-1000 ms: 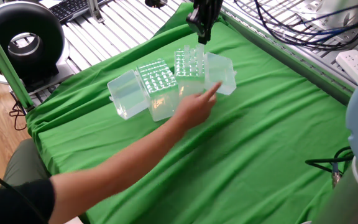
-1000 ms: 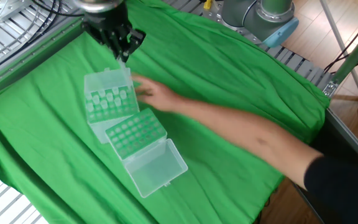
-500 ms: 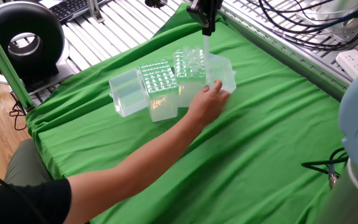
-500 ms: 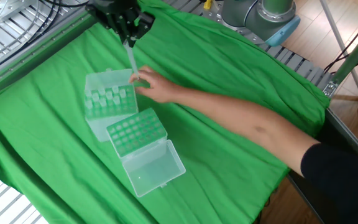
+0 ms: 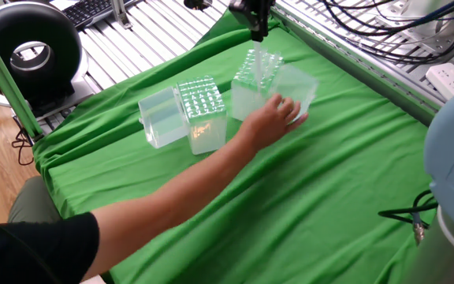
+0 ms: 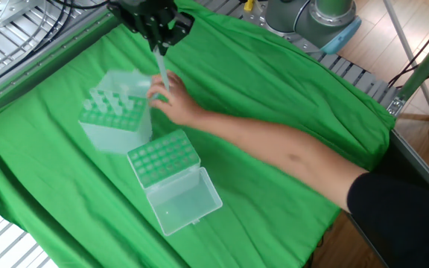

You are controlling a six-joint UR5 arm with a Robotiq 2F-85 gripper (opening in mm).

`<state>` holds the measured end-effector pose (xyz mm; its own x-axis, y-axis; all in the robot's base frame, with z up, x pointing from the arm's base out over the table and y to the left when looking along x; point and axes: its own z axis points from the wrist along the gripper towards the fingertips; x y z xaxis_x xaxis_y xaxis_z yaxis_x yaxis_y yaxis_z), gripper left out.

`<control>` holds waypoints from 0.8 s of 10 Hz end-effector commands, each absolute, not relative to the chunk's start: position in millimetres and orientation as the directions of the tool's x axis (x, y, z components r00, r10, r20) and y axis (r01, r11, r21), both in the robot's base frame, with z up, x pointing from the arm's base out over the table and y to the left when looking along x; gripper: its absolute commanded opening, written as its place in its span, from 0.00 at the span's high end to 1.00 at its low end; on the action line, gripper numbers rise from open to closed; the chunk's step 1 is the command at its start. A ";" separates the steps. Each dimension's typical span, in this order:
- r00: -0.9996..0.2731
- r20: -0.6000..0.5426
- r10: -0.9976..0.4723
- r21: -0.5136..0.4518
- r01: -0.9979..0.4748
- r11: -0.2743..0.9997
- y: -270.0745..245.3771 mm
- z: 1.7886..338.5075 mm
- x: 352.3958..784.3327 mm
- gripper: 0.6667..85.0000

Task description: Insert a large pipette tip into the holder for large pipette tips

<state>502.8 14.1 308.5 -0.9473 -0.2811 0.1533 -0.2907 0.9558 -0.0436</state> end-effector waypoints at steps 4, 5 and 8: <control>-0.950 0.113 -0.292 -0.038 -0.298 0.954 55.3 298.1 517.2 1.00; -0.949 0.114 -0.292 -0.047 -0.299 0.953 59.1 295.8 516.5 1.00; -0.944 0.105 -0.313 -0.043 -0.318 0.947 64.8 293.1 518.8 1.00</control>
<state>517.3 53.8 295.9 -0.9479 -0.2970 0.1150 -0.3043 0.9512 -0.0516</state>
